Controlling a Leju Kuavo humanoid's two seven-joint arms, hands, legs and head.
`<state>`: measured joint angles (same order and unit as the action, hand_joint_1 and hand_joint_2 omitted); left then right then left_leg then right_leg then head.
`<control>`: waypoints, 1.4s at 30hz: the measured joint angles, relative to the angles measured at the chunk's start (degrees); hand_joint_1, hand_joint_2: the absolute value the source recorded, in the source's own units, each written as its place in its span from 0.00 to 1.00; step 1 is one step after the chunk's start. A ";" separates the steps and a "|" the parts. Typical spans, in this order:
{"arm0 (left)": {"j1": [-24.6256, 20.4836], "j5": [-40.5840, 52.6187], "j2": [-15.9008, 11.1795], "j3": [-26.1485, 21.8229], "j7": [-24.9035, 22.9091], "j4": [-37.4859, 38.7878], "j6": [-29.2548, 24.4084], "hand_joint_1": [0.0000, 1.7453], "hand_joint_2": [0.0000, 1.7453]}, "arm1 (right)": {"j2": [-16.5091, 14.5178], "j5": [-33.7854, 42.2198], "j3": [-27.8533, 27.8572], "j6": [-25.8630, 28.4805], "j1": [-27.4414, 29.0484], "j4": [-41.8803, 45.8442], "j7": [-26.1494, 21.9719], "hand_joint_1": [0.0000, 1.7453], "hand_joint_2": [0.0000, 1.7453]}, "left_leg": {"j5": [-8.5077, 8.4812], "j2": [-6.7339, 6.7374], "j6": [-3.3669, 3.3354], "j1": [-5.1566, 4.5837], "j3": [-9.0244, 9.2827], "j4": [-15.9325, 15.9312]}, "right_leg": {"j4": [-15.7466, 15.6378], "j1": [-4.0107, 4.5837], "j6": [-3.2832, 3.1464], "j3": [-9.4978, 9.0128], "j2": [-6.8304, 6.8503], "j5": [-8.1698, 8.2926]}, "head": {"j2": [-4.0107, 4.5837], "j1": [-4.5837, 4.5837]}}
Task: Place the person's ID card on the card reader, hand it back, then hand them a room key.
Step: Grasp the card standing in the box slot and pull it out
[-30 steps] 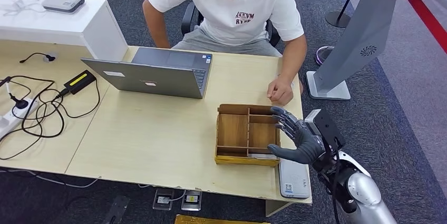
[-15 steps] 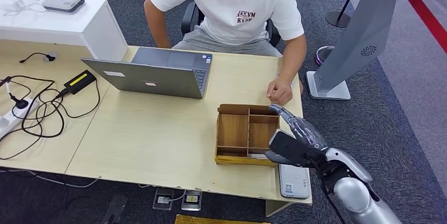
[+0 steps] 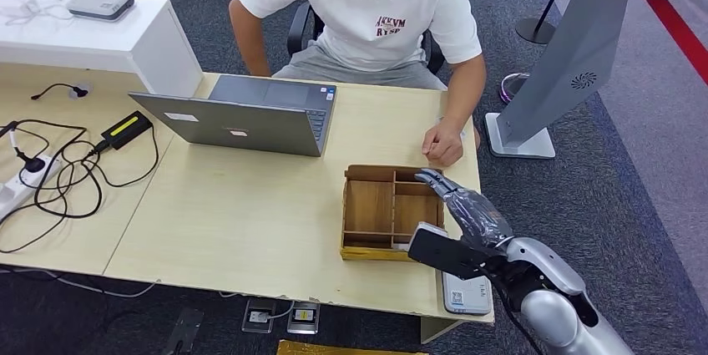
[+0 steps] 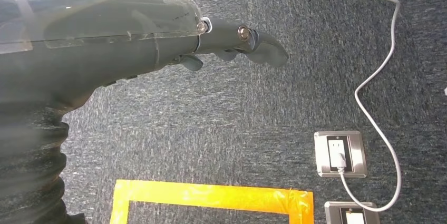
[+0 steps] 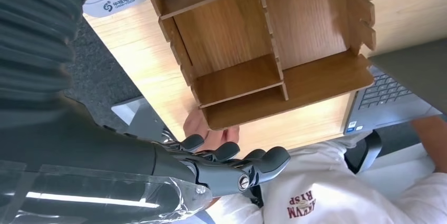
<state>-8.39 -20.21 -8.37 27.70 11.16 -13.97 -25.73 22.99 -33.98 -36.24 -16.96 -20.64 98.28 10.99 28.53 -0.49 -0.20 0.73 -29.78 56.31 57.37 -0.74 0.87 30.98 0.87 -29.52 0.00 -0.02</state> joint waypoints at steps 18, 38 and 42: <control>-0.01 -1.13 0.24 0.45 0.57 0.00 -1.27 0.00 1.00 | 0.79 -8.90 -1.25 5.55 1.96 3.88 0.57 0.00 1.00 | 0.00 0.00 0.00 0.00 0.01 0.00 | -0.01 0.00 0.00 0.01 0.00 0.00 | 0.00 0.00; 0.00 -2.97 0.72 0.49 2.10 -0.28 -1.26 0.00 1.00 | 1.09 -16.40 -3.12 20.11 5.82 1.78 -3.91 0.00 1.00 | 0.01 0.00 0.00 0.00 -0.01 0.00 | 0.00 0.00 -0.01 0.01 0.00 -0.01 | 0.00 0.00; 0.00 -3.03 0.76 0.50 2.51 -0.33 -1.28 0.00 1.00 | 1.07 -16.88 -3.51 21.34 5.70 0.31 -3.87 0.00 1.00 | 0.01 0.00 0.00 0.00 -0.01 0.00 | 0.00 0.00 -0.01 0.01 0.00 -0.01 | 0.00 0.00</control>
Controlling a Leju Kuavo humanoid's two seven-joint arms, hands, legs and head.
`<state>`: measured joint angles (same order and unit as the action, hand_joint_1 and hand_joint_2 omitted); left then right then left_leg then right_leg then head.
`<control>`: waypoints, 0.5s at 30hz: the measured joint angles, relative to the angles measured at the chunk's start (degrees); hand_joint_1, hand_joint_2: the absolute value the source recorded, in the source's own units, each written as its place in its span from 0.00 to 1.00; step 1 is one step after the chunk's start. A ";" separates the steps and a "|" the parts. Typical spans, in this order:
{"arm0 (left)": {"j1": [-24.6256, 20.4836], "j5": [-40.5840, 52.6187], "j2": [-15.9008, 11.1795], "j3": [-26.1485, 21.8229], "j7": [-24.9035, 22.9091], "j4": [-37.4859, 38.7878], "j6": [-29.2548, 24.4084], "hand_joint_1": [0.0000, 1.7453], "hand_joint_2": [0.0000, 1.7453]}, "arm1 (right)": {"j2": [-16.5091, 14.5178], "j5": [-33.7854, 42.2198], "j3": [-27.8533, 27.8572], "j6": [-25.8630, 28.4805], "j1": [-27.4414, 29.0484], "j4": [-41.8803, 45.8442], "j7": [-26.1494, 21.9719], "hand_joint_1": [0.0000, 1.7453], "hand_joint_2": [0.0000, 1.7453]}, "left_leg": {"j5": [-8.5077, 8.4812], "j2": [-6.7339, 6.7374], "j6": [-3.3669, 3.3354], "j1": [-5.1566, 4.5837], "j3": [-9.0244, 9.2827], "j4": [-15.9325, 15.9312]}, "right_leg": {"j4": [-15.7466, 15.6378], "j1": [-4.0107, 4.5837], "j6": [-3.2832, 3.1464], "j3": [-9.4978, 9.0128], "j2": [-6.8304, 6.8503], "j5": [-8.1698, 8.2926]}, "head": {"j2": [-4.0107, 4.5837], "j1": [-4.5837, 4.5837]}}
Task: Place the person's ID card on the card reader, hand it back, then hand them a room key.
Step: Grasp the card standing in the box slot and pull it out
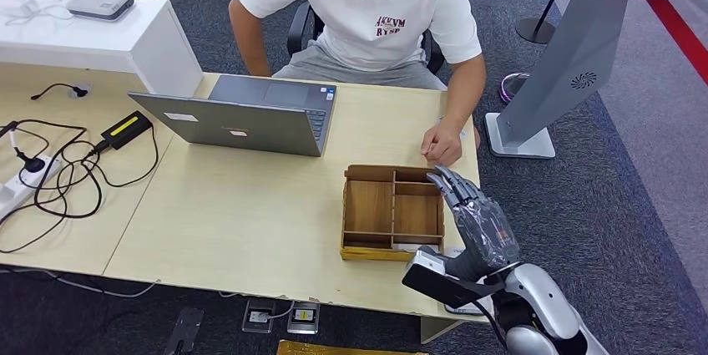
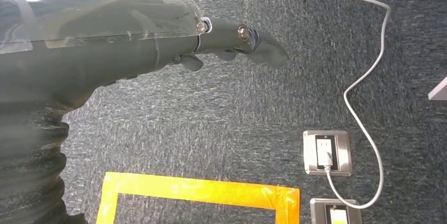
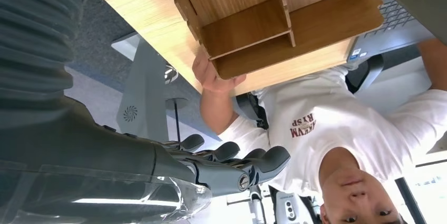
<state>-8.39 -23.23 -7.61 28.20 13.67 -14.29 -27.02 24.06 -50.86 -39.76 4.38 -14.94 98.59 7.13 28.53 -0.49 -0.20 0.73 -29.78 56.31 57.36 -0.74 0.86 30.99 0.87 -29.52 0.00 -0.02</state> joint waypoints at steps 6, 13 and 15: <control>0.00 0.74 0.02 0.45 0.38 -0.11 0.08 0.00 1.00 | 0.11 -0.43 -0.28 2.27 0.82 -1.44 1.31 0.00 1.00 | 0.01 0.00 0.00 0.00 0.00 0.00 | 0.00 0.00 -0.01 0.01 0.00 -0.01 | 0.00 -0.01; 0.00 0.92 -0.03 1.26 0.68 -0.13 0.37 0.00 1.00 | 0.22 -0.93 -0.28 3.42 1.63 -2.39 2.17 0.00 1.00 | 0.01 0.00 0.00 0.00 0.01 0.00 | 0.00 0.00 -0.01 0.01 -0.01 -0.01 | 0.00 -0.01; 0.00 0.89 -0.05 1.35 0.69 -0.13 0.51 0.00 1.00 | 0.22 -0.93 -0.28 3.42 1.69 -2.64 2.17 0.00 1.00 | 0.00 0.00 0.01 0.00 0.01 0.00 | 0.00 0.00 -0.01 0.01 -0.01 -0.01 | 0.00 0.00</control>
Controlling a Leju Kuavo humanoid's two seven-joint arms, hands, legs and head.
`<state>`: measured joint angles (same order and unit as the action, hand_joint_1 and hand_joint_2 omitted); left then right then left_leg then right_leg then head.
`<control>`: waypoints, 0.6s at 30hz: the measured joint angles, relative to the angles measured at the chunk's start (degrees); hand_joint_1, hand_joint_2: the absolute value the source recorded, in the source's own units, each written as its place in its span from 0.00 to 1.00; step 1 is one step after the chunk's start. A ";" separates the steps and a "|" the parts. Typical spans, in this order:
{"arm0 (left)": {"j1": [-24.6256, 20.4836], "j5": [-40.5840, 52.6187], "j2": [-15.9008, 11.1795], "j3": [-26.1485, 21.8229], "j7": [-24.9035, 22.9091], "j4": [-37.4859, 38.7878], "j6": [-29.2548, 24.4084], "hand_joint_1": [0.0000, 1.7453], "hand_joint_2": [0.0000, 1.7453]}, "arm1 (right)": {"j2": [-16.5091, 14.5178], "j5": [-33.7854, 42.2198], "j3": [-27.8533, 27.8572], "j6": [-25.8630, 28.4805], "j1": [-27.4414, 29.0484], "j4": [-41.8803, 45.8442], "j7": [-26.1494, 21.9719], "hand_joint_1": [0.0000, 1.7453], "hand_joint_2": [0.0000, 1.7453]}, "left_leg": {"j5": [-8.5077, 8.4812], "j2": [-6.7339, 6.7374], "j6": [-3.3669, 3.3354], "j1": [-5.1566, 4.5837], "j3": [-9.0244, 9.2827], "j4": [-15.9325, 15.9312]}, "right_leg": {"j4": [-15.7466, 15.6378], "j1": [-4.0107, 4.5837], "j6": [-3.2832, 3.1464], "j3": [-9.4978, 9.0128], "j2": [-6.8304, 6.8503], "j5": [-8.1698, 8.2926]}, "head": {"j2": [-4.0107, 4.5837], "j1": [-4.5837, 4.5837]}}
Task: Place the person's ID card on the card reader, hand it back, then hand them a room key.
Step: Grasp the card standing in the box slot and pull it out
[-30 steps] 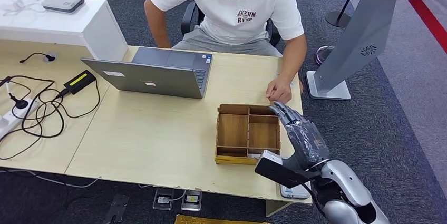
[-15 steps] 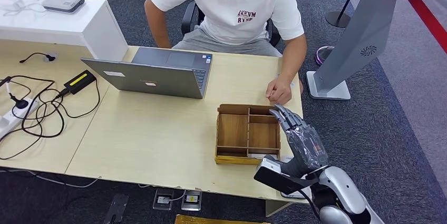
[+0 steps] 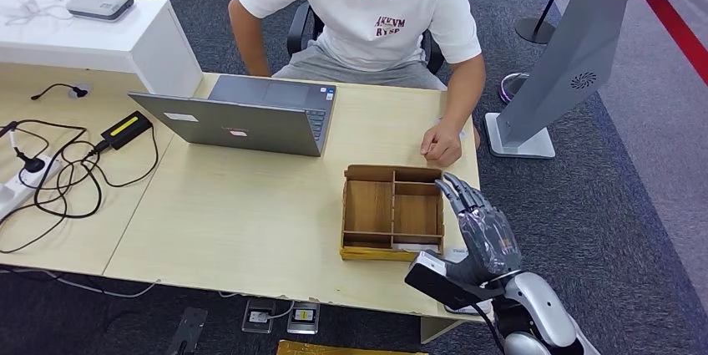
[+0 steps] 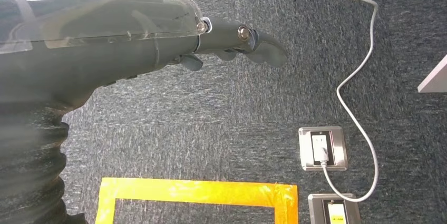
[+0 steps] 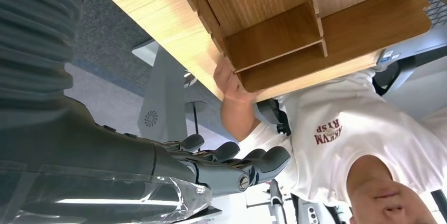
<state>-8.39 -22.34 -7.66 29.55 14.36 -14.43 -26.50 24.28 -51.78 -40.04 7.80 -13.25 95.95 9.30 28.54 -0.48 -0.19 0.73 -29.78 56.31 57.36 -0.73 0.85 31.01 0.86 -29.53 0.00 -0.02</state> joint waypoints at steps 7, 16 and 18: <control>0.00 -0.26 -0.03 0.36 0.00 -0.05 0.16 0.00 1.00 | 0.15 0.01 -0.05 -0.07 0.26 -0.70 -0.32 0.00 1.00 | 0.00 0.00 0.00 0.00 0.00 0.00 | 0.00 0.00 0.00 0.00 0.00 0.00 | 0.00 0.00; 0.02 -1.33 -0.02 0.42 0.00 -0.33 0.03 0.00 1.00 | 0.49 0.68 -0.45 -0.43 0.26 -1.14 -1.33 0.00 1.00 | 0.00 0.00 0.00 0.00 -0.01 0.00 | 0.00 0.00 0.00 0.00 0.00 0.00 | 0.00 -0.01; 0.02 -1.50 -0.02 0.42 0.00 -0.36 0.03 0.00 1.00 | 0.48 0.97 -0.67 -0.52 0.22 -1.25 -1.59 0.00 1.00 | 0.00 0.00 0.00 0.00 -0.01 0.00 | 0.00 0.00 0.00 -0.01 0.00 0.00 | 0.00 0.00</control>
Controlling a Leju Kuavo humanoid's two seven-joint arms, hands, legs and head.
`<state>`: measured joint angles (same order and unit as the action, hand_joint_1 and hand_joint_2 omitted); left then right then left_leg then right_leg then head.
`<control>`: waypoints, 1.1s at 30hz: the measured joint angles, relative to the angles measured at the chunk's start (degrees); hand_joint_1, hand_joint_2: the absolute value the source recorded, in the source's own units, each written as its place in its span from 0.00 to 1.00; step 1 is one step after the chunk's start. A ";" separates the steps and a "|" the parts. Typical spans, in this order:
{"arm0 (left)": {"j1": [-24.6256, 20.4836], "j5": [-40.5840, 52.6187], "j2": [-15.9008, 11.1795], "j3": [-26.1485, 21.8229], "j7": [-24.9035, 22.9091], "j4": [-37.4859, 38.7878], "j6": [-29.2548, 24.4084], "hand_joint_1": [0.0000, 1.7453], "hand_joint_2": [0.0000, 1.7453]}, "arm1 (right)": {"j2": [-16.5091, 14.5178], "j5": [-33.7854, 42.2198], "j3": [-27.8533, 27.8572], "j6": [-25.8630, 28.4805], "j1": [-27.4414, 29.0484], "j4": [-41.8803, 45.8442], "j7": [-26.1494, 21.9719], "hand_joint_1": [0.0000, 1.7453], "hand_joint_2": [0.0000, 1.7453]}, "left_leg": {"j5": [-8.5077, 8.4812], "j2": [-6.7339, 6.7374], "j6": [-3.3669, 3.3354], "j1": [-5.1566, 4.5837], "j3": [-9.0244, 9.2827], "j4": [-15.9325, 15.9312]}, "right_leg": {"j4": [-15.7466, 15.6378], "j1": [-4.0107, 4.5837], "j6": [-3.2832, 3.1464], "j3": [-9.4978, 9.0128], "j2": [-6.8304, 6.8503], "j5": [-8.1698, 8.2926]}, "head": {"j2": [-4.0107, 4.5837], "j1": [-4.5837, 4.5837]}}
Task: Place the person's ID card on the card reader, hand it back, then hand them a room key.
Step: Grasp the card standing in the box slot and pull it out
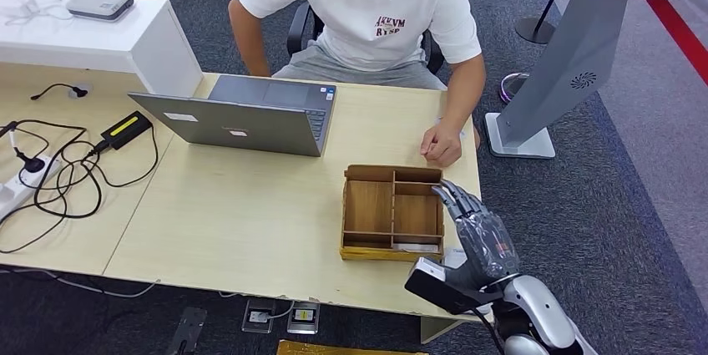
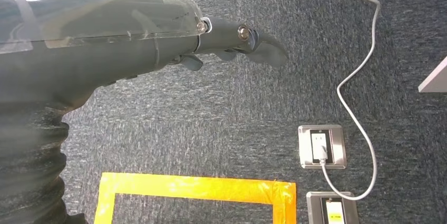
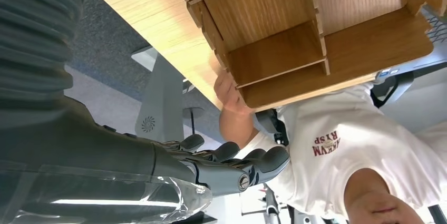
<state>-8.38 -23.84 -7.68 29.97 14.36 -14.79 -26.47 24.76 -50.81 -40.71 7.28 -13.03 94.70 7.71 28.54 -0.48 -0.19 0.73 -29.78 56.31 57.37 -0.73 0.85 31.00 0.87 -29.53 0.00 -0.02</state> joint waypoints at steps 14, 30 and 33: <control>-0.01 -0.16 -0.26 0.87 0.03 -0.25 -0.20 0.00 1.00 | 0.00 0.65 -1.08 0.32 -0.68 -1.78 -0.50 0.00 1.00 | 0.00 0.00 0.00 0.00 -0.01 0.00 | 0.00 0.00 0.00 0.00 0.00 0.00 | 0.00 0.00; -0.02 -0.14 -0.97 1.86 0.05 -0.27 0.21 0.00 1.00 | -0.13 0.24 -1.37 3.76 -0.43 -4.38 -0.20 0.00 1.00 | 0.00 0.00 0.00 0.00 0.00 0.00 | 0.00 0.00 0.00 0.00 0.00 0.00 | 0.00 -0.01; -0.02 -0.13 -0.98 2.01 0.07 -0.28 0.33 0.00 1.00 | -0.19 0.24 -1.57 4.36 -0.28 -5.02 -0.23 0.00 1.00 | 0.00 0.00 0.00 0.00 0.00 0.00 | 0.00 0.00 0.00 0.00 0.00 0.00 | 0.00 0.00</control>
<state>-8.39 -23.97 -8.66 31.98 14.43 -15.06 -26.14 24.58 -50.58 -42.29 11.64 -13.31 89.69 7.48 28.54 -0.48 -0.19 0.73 -29.79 56.31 57.37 -0.74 0.85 31.00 0.87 -29.53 0.00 -0.02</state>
